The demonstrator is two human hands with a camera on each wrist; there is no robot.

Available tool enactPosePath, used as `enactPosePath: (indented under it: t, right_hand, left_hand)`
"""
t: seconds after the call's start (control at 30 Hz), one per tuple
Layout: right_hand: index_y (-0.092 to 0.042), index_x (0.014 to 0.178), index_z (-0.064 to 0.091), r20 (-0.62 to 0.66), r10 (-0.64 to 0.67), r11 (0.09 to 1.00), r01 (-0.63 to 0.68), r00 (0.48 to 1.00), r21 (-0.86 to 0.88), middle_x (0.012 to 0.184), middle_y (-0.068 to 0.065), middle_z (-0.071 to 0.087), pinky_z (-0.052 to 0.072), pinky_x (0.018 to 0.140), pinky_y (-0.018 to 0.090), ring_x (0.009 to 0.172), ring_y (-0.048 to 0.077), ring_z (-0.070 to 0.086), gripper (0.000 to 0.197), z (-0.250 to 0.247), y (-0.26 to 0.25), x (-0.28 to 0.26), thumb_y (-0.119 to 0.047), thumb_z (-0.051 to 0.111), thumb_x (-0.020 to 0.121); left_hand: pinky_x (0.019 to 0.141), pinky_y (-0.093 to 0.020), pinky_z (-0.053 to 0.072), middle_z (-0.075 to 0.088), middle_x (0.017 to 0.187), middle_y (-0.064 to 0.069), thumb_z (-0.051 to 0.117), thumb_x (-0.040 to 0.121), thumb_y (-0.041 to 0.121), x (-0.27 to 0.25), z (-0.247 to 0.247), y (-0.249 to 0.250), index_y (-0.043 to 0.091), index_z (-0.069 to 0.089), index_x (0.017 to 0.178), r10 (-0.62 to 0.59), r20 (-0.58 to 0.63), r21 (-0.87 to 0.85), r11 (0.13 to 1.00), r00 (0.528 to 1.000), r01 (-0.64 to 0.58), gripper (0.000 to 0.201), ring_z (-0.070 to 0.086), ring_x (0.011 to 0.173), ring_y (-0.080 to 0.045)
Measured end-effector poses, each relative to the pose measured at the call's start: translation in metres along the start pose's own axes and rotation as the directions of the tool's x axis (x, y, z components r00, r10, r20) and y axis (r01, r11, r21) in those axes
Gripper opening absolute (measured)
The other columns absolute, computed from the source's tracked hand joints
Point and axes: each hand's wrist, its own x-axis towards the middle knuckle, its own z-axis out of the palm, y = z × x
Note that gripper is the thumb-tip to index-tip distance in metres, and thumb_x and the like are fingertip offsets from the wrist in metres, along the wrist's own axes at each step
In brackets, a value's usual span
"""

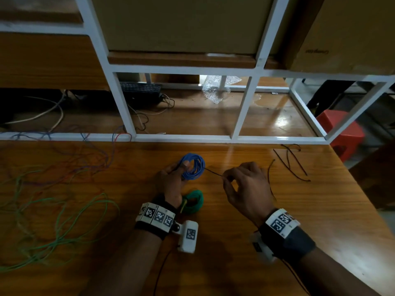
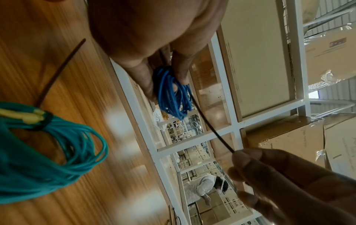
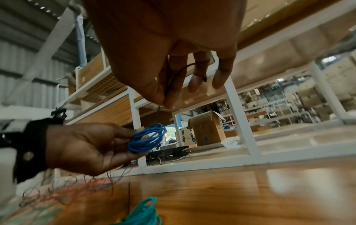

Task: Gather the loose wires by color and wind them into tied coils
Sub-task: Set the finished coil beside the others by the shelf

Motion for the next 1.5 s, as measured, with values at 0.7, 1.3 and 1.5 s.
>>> enactPosePath:
  t: [0.7, 1.3, 1.5]
  right_hand:
    - [-0.017, 0.103, 0.074, 0.040, -0.374, 0.875, 0.366, 0.927, -0.316, 0.093, 0.001, 0.074, 0.037, 0.099, 0.055, 0.120, 0.037, 0.053, 0.026, -0.006, -0.014, 0.008, -0.033, 0.057, 0.093]
    - [-0.013, 0.093, 0.073, -0.061, -0.372, 0.858, 0.318, 0.926, -0.402, 0.085, 0.002, 0.072, 0.036, 0.088, 0.046, 0.114, 0.035, 0.048, 0.019, 0.012, -0.019, 0.021, -0.027, 0.060, 0.090]
    - [-0.013, 0.100, 0.072, -0.047, -0.361, 0.865, 0.315, 0.931, -0.391, 0.092, 0.003, 0.072, 0.035, 0.086, 0.046, 0.115, 0.037, 0.047, 0.019, 0.016, -0.018, 0.019, -0.027, 0.063, 0.091]
  left_hand:
    - [0.070, -0.034, 0.059, 0.077, 0.092, -0.012, 0.081, 0.080, 0.010, -0.001, -0.003, 0.007, 0.008, 0.071, 0.099, 0.053, 0.089, 0.062, 0.996, 0.995, -0.059, 0.021, 0.075, 0.088, -0.023]
    - [0.071, -0.033, 0.060, 0.078, 0.093, -0.008, 0.081, 0.081, 0.016, -0.011, 0.007, 0.007, 0.010, 0.073, 0.101, 0.006, 0.142, 0.133, 0.991, 0.990, -0.025, 0.023, 0.074, 0.091, -0.022]
    - [0.078, -0.039, 0.059, 0.076, 0.100, -0.016, 0.079, 0.082, 0.012, -0.017, 0.011, 0.007, 0.002, 0.071, 0.110, -0.032, 0.235, 0.074, 0.997, 0.972, 0.016, 0.032, 0.074, 0.096, -0.027]
